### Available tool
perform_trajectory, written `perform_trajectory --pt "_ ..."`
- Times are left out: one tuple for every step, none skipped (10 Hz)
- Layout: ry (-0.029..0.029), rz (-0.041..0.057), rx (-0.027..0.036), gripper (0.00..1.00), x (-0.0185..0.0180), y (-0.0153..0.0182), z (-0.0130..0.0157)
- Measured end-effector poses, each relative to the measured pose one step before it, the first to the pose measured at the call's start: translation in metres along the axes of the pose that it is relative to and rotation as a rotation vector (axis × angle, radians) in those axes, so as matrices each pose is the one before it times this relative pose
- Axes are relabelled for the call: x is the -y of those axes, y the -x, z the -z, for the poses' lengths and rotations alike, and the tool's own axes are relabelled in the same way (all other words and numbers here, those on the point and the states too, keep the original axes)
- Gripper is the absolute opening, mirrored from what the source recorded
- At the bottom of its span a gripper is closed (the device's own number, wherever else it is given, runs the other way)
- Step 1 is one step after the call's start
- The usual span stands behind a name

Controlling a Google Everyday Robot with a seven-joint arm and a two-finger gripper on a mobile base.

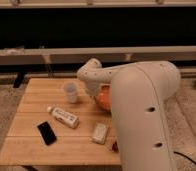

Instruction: Drag the ceramic bowl in a circle

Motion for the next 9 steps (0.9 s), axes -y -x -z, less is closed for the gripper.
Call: perform_trajectory --pt "-0.00175 -0.00254 0.00018 0.04 0.00886 0.00063 -0.00028" --pt "-0.00505 -0.00038 -0.00539 0.04 0.01011 -0.00394 -0.00028" --pt "-0.00122 0.00247 0.00104 0.04 0.00007 -0.00025 0.0007" --pt "0.00575 0.00618 0.00453 0.04 -0.00567 0.00392 0.00158" --pt "0.00071 0.00456 0.00014 0.04 -0.00094 0.00247 0.00034" --pt "-0.00383 0.00497 -0.00539 0.04 -0.00076 -0.00057 -0.0001" --pt "-0.0021 0.00697 -0.00329 0.04 -0.00352 -0.00235 0.00059" --pt "0.00029 0.01147 -0.00089 0.04 -0.00392 0.00002 0.00159" --pt "-0.00132 0.00513 -0.0008 0.04 0.00012 0.00113 0.00045"
